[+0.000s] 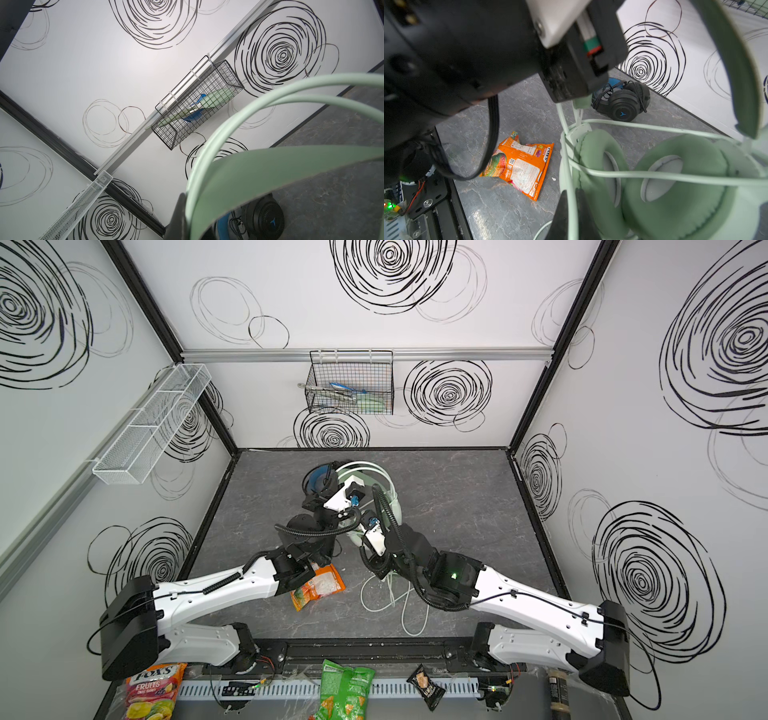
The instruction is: Wrap the headphones
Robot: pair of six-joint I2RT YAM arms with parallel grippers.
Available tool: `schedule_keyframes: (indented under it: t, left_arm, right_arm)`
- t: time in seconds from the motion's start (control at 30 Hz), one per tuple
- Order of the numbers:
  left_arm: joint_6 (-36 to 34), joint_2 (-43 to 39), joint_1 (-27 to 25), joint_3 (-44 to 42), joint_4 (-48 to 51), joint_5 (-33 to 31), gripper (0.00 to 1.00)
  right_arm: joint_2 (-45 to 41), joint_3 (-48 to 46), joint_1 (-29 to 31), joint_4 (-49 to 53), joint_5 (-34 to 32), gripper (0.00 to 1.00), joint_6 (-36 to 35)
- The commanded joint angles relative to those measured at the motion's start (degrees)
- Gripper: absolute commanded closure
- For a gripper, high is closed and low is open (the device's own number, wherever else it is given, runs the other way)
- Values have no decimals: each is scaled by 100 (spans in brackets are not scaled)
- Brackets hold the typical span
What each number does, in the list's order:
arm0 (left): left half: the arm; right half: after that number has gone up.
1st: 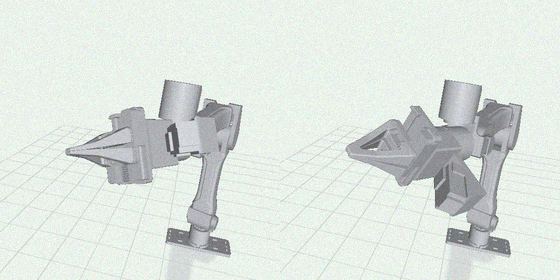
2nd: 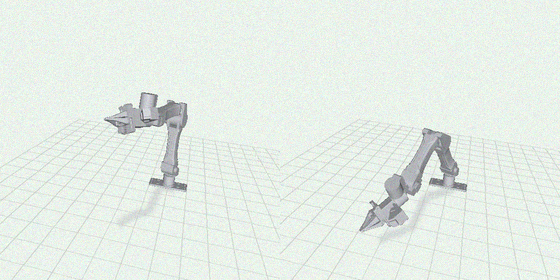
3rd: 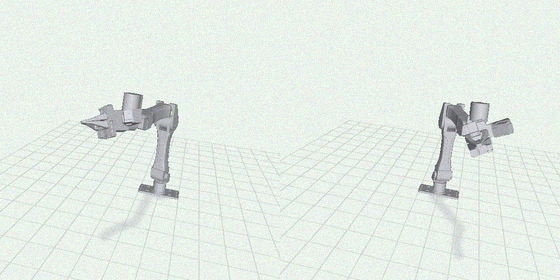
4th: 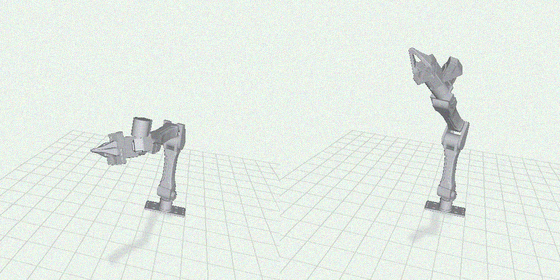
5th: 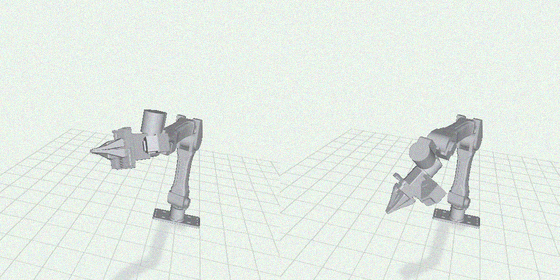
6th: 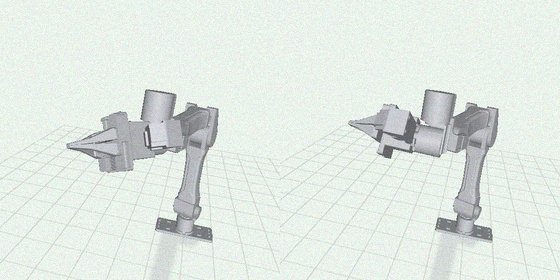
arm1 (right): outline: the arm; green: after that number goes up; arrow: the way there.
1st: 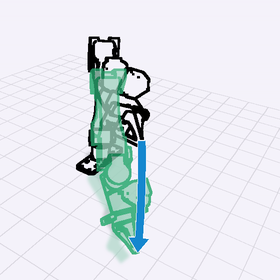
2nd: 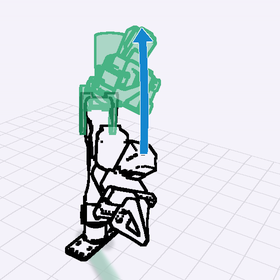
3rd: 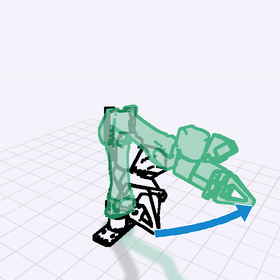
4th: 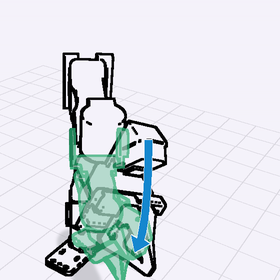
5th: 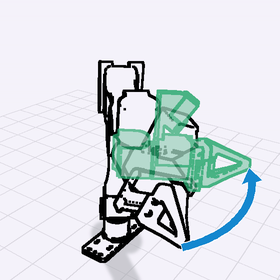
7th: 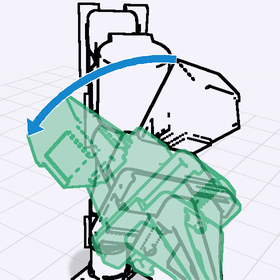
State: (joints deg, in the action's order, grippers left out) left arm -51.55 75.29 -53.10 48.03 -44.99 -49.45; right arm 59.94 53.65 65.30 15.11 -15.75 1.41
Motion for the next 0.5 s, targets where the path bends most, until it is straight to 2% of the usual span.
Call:
schedule_keyframes:
  t: [0.0,0.23,0.33,0.47]
  left_arm:
    - [-245,-50,329,-57,45,-375,100]
    - [-362,128,352,77,-541,-959,100]
    - [-922,369,339,108,-1545,-1389,100]
    - [-1579,722,348,234,-2502,-1658,100]
  right_arm:
    - [-446,291,-114,101,-19,99,-31]
    - [-565,-34,-254,-376,765,99,479]
    - [-532,-171,-246,-737,1059,99,774]
    - [-492,-219,-237,-966,1341,100,1011]
